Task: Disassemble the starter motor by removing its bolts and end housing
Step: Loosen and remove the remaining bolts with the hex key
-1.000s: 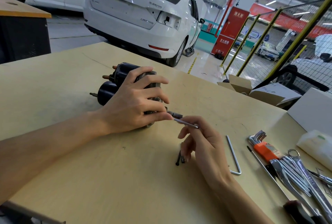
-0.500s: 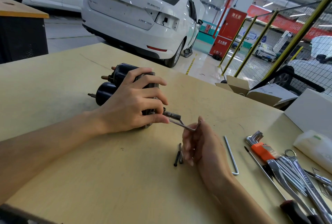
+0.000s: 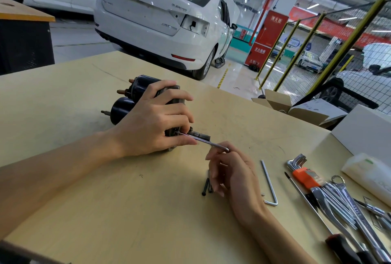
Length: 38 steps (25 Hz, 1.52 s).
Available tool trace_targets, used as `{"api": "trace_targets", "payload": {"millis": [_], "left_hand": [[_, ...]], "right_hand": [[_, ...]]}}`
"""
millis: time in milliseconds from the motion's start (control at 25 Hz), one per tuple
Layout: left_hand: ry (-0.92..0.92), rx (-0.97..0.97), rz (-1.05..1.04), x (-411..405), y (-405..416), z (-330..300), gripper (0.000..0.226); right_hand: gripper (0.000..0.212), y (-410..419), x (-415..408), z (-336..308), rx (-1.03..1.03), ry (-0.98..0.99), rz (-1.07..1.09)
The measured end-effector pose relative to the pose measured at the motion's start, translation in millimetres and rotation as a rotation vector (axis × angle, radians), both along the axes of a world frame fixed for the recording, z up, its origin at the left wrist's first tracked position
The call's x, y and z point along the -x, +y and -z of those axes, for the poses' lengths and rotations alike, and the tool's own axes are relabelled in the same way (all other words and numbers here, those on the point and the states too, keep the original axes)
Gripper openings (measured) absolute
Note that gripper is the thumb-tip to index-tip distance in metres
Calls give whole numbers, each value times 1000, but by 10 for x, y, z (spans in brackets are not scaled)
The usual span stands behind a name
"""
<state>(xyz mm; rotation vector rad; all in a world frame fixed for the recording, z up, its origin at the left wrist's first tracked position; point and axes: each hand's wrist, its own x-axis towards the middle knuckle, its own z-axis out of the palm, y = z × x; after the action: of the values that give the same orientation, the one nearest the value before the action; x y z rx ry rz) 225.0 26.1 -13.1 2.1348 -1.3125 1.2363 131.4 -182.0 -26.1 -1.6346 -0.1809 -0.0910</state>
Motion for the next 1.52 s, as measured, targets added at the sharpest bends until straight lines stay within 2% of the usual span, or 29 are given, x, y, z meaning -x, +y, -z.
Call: {"api": "trace_targets", "payload": {"millis": [200,360,560,640,800,880,1000,1160,1440,1520], "left_hand": [[16,3,13,4,-16,-5,32],[-3,11,5,-4,-9,0,33],[-13,27,17,-12,-14,-3,30],[-20,27,19,-16,-12,-5,30],[-13,10,25,-11,1,-9,30],[-14,1,21,-5,3,-15,31],[-12,-11,13,2,12,-27,30],[16,-18,18,7,15,-24,26],[40,-9,28,10,6,-19,27],[44,-5,32,12,4,-21,30]], "right_hand": [[39,3,2,-15,81,-26,50],[22,29,28,-35,126,-5,94],[11,30,16,-53,43,44,188],[18,17,9,-58,4,59,202],[51,1,1,-72,-42,87,108],[54,3,4,-76,-31,81,51],[46,-1,1,-53,-22,33,9],[23,-9,7,-56,-41,-29,-43],[39,-10,26,-53,67,-68,36],[38,-2,32,-57,79,-64,64]]}}
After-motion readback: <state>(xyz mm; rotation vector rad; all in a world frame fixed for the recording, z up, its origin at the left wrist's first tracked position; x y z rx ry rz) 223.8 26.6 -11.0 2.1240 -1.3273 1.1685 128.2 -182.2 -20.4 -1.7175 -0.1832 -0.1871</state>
